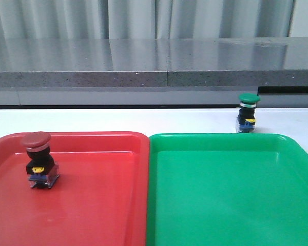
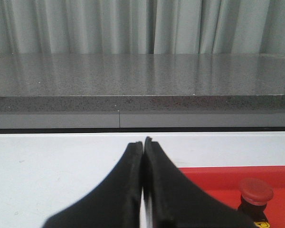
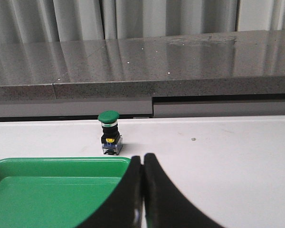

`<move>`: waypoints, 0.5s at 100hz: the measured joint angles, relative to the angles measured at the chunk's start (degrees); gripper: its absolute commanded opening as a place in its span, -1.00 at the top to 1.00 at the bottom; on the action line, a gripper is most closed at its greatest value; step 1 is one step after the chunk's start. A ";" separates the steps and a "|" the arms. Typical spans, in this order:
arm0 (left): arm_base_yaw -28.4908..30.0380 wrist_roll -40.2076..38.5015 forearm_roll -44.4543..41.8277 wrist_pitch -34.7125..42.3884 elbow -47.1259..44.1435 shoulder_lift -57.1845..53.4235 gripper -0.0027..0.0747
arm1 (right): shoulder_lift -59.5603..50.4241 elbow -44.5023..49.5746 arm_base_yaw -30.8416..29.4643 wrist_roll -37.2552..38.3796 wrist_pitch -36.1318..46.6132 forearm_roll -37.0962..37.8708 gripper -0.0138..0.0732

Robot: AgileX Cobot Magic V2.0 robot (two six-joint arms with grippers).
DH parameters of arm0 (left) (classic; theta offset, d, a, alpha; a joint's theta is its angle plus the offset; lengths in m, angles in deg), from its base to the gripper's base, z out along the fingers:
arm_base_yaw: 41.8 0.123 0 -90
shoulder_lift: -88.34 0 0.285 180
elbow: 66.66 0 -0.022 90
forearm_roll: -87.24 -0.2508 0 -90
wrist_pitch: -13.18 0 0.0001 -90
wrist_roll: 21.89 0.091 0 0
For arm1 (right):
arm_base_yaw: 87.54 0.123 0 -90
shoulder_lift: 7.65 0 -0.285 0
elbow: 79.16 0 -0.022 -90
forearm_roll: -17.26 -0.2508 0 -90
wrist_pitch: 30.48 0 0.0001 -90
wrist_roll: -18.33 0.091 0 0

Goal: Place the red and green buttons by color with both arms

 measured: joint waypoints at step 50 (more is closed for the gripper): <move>0.00 0.00 0.00 -0.04 0.00 0.00 0.98 | 9.00 -19.03 0.00 0.00 -8.08 -0.71 0.82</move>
